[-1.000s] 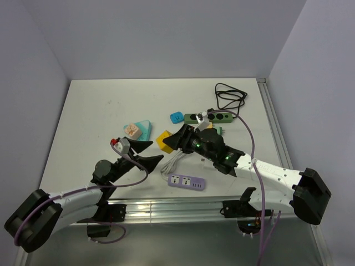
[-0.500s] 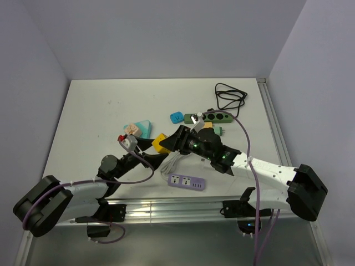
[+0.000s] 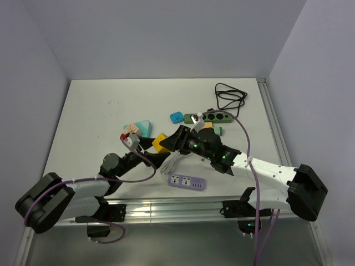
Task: Insert the plug
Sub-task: Adjust the plug.
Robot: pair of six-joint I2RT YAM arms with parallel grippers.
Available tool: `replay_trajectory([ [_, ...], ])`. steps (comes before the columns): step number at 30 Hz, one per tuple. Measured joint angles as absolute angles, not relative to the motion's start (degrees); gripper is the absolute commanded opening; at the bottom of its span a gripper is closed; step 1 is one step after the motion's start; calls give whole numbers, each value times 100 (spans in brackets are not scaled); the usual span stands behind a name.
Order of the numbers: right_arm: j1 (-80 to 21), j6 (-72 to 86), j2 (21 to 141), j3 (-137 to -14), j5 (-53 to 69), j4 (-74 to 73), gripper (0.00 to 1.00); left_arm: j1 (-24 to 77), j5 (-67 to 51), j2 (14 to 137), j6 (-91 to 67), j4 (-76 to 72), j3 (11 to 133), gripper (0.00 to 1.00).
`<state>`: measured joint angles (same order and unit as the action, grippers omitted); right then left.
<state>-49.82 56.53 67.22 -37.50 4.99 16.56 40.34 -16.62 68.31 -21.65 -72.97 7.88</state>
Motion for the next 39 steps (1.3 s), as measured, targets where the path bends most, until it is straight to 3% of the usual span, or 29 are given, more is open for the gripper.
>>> replay_trajectory([
  [12, -4987, 5059, 6746, -4224, 130, 788, 13, 4047, -1706, 5843, -1863, -5944, 1153, 95],
  [33, -5214, 4324, 6757, -4663, -207, -237, 17, 4097, -1785, 6499, -1619, -5347, 1518, 94],
  [36, -5218, 4250, 6759, -4670, -189, -296, 17, 4097, -1806, 6499, -1592, -5275, 1601, 88],
  [37, -5225, 4226, 6768, -4685, -189, -329, 18, 4097, -1815, 6499, -1581, -5269, 1616, 75],
  [39, -5240, 4187, 6785, -4707, -196, -344, 20, 4097, -1911, 6501, -1581, -5253, 1649, 60],
])
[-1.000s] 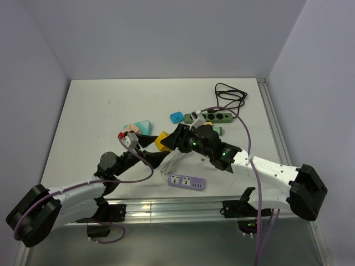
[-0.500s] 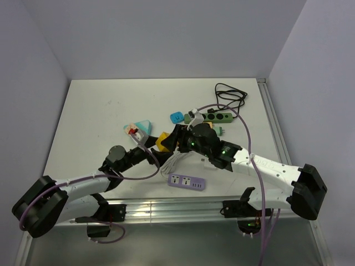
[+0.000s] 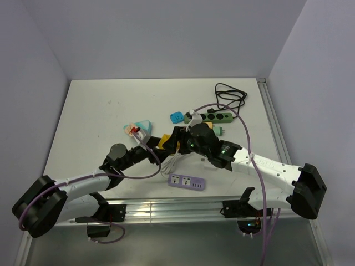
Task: Insert the plug
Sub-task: Adjust the plug.
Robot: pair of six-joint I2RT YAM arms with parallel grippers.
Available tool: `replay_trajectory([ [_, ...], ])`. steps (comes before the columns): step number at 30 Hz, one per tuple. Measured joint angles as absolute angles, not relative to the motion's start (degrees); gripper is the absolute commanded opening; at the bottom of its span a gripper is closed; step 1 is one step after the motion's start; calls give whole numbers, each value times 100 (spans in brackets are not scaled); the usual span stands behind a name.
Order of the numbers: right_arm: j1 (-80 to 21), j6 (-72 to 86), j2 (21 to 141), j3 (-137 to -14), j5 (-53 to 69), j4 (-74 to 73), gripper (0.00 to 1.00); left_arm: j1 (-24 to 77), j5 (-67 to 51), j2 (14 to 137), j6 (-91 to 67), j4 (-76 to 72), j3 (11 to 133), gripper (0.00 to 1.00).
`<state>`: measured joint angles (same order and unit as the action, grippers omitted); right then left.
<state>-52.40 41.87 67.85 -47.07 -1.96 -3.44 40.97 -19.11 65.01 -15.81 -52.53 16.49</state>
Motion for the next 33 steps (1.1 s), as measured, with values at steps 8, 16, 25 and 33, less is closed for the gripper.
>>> replay_trajectory([
  [8, -5253, 3999, 6799, -4764, -261, -521, 68, 4099, -2169, 6674, -1551, -5242, 1728, 1],
  [16, -5330, 3903, 6106, -4574, -532, -429, 98, 4112, -2259, 6685, -1588, -5356, 1723, 0],
  [25, -5328, 3778, 5048, -3940, -864, 414, 98, 4108, -1865, 6381, -2036, -5092, 1570, 0],
  [33, -5321, 3793, 4193, -2589, -639, 1605, 98, 3747, -1837, 5634, -3234, -4875, 1466, 0],
])
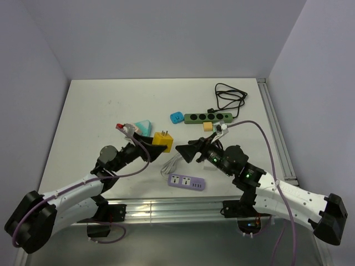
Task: Insert the plug
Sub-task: Adjust the plug.
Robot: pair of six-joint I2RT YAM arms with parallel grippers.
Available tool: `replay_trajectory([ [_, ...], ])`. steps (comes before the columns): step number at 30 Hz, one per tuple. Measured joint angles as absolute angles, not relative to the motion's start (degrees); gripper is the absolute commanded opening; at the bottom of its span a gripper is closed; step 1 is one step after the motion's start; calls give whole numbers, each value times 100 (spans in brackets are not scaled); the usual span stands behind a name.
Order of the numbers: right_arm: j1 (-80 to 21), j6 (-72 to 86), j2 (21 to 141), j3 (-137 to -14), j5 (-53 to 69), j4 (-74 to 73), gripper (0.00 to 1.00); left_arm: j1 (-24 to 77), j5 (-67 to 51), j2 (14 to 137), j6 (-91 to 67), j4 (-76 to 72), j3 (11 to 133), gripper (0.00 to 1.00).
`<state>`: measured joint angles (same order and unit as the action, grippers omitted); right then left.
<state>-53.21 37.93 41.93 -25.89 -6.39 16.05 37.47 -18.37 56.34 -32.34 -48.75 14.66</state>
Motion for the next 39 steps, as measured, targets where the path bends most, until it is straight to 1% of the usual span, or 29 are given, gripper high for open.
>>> replay_trajectory([
  [6, -5299, 3964, 4206, -1774, -137, 3011, 97, 3256, -1925, 5221, -4609, -5341, 1116, 0],
  [12, -5295, 4278, 4670, -1319, 296, 4501, 97, 3157, -1922, 5028, -5800, -5968, 685, 0],
  [19, -5288, 4670, 5570, -1380, 626, 5581, 97, 3157, -1922, 4941, -6659, -6447, 569, 1],
  [26, -5290, 4895, 6558, -1664, 897, 6423, 97, 3157, -1920, 4858, -6877, -6549, 569, 0],
  [33, -5330, 4976, 7207, -2029, 1074, 6925, 98, 3170, -1922, 5087, -6952, -6698, 569, 0],
  [35, -5352, 4991, 7297, -2130, 1083, 6936, 95, 3170, -1925, 5177, -6971, -6729, 569, 0],
  [36, -5363, 4976, 7332, -2191, 1066, 6904, 93, 3170, -1922, 5221, -6980, -6775, 569, 0],
  [37, -5363, 4978, 7369, -2235, 1050, 6890, 88, 3168, -1920, 5249, -6987, -6834, 569, 0],
  [39, -5367, 4982, 7450, -2290, 1035, 6884, 85, 3173, -1933, 5280, -6993, -6923, 569, 0],
])
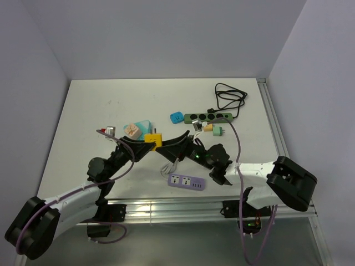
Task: Insert the plug
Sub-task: Adjust the plug.
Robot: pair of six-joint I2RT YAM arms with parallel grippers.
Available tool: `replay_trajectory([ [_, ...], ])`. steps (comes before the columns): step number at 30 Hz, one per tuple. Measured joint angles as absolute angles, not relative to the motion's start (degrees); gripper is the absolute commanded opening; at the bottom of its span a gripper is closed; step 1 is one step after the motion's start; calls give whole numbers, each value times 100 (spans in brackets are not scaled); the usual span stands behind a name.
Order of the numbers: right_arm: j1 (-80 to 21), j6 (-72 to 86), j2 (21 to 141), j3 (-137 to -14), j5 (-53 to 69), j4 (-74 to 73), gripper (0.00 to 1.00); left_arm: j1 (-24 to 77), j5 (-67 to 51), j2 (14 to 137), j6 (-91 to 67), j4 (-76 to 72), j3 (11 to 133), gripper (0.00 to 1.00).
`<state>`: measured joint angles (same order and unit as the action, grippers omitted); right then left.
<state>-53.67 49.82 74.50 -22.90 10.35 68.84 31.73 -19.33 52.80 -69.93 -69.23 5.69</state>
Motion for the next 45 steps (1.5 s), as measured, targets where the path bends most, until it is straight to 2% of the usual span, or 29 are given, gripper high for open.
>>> replay_trajectory([
  [3, -5398, 4987, 7555, -2338, 1035, 6886, 78, 3186, -1940, 5284, -6993, -6945, 569, 0],
  [5, -5411, 4991, 7612, -2338, 1017, 6899, 70, 3186, -1942, 5277, -6993, -6952, 563, 0],
  [7, -5413, 5039, 7682, -2338, 1013, 6934, 52, 3183, -1942, 5249, -6995, -6958, 539, 0],
  [11, -5413, 5137, 7804, -2342, 1046, 7072, 32, 3181, -1903, 5092, -6969, -6869, 478, 2],
  [13, -5413, 5133, 7819, -2346, 1094, 7113, 25, 3183, -1903, 5000, -6947, -6775, 478, 9],
  [14, -5413, 5120, 7815, -2346, 1118, 7109, 22, 3183, -1905, 4932, -6921, -6700, 478, 20],
  [16, -5415, 5087, 7734, -2349, 1164, 6984, 15, 3186, -1922, 4748, -6849, -6482, 478, 30],
  [17, -5417, 5050, 7640, -2349, 1175, 6840, 14, 3190, -1931, 4672, -6831, -6396, 478, 37],
  [22, -5500, 4794, 7074, -2436, 1291, 5913, 6, 3269, -2058, 4209, -6713, -5955, 480, 47],
  [24, -5516, 4694, 6906, -2519, 1334, 5531, 4, 3277, -2099, 4121, -6694, -5859, 486, 59],
  [25, -5518, 4646, 6842, -2556, 1350, 5356, 3, 3277, -2115, 4101, -6683, -5835, 489, 68],
  [28, -5518, 4447, 6702, -2635, 1347, 4941, 2, 3267, -2123, 4101, -6639, -5684, 513, 77],
  [35, -5481, 4003, 6436, -2635, 1157, 4174, 0, 3205, -2112, 4329, -6563, -5498, 528, 83],
  [37, -5470, 3933, 6401, -2635, 1133, 4056, 0, 3199, -2119, 4421, -6554, -5496, 558, 88],
  [45, -5387, 3507, 6018, -2842, 1264, 2917, 0, 3046, -2582, 4591, -6267, -5404, 687, 92],
])
